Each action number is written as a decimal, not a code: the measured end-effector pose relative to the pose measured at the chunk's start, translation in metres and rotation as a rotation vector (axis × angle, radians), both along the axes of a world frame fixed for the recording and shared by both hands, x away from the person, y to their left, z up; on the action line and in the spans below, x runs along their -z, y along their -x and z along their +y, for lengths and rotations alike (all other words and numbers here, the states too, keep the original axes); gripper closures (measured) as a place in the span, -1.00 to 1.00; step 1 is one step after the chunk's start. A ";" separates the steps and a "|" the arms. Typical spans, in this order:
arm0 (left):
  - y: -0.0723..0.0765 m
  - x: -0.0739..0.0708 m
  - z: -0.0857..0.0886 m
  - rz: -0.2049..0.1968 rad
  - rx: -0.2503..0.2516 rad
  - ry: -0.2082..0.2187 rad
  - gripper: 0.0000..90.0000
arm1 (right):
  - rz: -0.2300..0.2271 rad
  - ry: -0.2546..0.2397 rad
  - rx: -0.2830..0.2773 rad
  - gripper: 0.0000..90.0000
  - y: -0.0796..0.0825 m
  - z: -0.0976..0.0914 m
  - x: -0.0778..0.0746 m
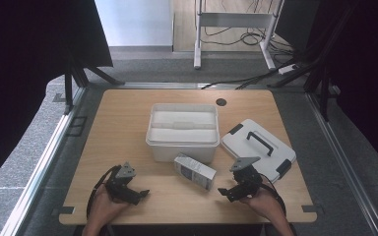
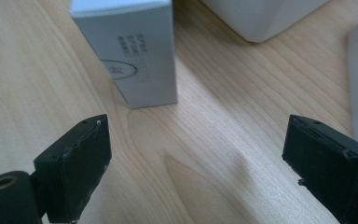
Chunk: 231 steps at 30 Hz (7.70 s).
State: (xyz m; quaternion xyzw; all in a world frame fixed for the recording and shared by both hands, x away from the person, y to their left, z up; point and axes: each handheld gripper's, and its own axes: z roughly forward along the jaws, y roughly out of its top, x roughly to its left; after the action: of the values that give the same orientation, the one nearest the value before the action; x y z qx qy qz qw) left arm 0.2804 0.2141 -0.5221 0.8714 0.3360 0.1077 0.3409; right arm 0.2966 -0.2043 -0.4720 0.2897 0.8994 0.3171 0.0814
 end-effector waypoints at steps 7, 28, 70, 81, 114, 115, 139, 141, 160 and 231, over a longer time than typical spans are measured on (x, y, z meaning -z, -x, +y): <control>0.000 0.000 0.000 0.000 0.000 0.000 -1.00 | 0.022 0.055 -0.047 -0.84 -0.006 0.016 -0.017; 0.000 0.000 0.000 -0.001 0.001 -0.001 -1.00 | 0.078 0.294 -0.183 -0.49 -0.036 0.104 -0.037; 0.000 0.000 0.000 0.000 0.003 -0.003 -1.00 | 0.103 0.298 -0.331 0.23 0.033 0.097 -0.024; 0.000 0.000 0.000 0.000 0.003 -0.003 -1.00 | 0.111 0.290 -0.360 0.00 0.036 0.097 -0.030; -0.004 -0.004 0.002 0.013 0.008 0.025 -0.95 | 0.082 0.110 -0.171 -0.21 -0.012 0.051 -0.057; -0.006 -0.007 0.002 0.003 0.015 0.033 -0.94 | 0.071 0.102 -0.152 -0.25 -0.014 0.046 -0.054; -0.099 -0.068 -0.032 -0.060 0.106 0.078 -1.00 | -0.109 -0.154 0.021 -0.93 -0.078 0.038 -0.018; -0.102 -0.068 -0.034 -0.054 0.112 0.088 -1.00 | -0.115 -0.166 0.020 -0.89 -0.082 0.040 -0.018; -0.063 -0.071 -0.036 -0.051 0.130 0.043 -1.00 | -0.088 -0.162 -0.024 -0.84 -0.060 0.037 -0.021; -0.101 -0.177 -0.036 -0.104 0.438 -0.194 -0.40 | -0.089 -0.061 0.113 -0.98 -0.019 -0.017 0.047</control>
State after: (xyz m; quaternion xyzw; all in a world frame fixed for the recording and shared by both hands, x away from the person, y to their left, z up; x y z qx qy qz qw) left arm 0.3810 0.1785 -0.3453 0.9453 0.1090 0.1078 0.2878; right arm 0.3159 -0.2210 -0.5189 0.3278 0.8671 0.3518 0.1303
